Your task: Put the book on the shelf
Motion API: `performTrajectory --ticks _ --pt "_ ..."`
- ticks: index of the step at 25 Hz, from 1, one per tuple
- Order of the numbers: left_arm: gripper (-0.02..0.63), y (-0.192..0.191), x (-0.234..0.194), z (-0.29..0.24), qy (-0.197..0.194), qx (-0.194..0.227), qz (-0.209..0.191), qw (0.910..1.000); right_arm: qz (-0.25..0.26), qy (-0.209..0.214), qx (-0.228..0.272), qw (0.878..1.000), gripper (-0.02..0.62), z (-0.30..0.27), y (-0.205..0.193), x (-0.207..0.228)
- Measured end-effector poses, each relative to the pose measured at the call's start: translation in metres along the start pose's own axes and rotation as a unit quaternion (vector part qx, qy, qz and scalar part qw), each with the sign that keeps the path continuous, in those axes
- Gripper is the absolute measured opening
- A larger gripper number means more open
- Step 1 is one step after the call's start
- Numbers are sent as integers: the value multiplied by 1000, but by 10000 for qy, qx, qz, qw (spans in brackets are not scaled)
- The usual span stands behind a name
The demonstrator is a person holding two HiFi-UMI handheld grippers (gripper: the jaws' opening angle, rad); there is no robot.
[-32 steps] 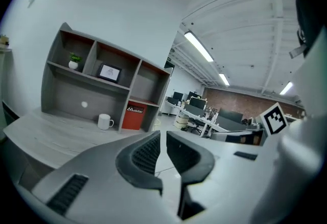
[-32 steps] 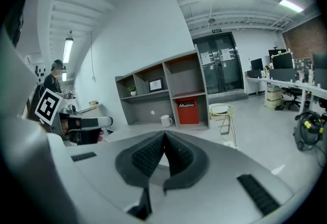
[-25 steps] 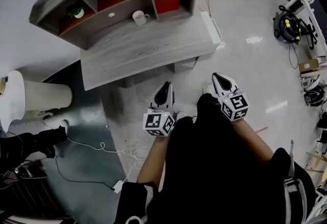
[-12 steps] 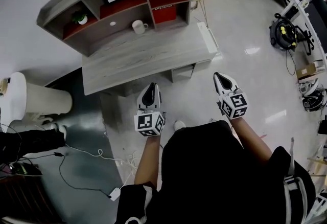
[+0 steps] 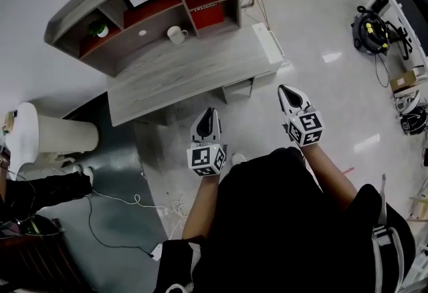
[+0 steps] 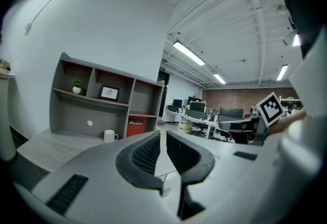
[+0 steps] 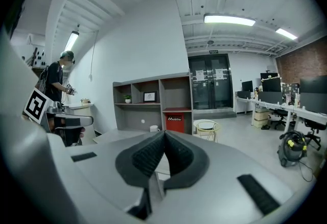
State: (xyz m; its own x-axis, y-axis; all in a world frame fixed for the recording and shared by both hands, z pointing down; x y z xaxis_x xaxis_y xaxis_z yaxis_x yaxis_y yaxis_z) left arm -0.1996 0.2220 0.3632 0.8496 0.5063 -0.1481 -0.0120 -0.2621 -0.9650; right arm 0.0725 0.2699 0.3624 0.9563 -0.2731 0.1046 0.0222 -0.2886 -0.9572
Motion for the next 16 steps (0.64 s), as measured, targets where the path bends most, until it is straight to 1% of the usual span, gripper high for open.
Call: performTrajectory --ticks 6,11,16 --pt "37 1 -3 -1 142 4 -67 9999 46 163 51 9998 0 -13 3 -12" --pt "37 -1 -7 5 158 6 -90 9998 59 253 25 9997 0 -20 -1 -26" --pt "37 -8 -14 17 187 -15 -93 9998 177 357 -25 9992 -1 -24 -4 -41"
Point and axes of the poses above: the fingertips, and each gripper's own axes: z backward along the fingers, x to its right, y out of its top, the point moved 6 cm from there along z, backward along the fingers, and after that the axes turned 9 degrees about y, right-handed, at the moved point
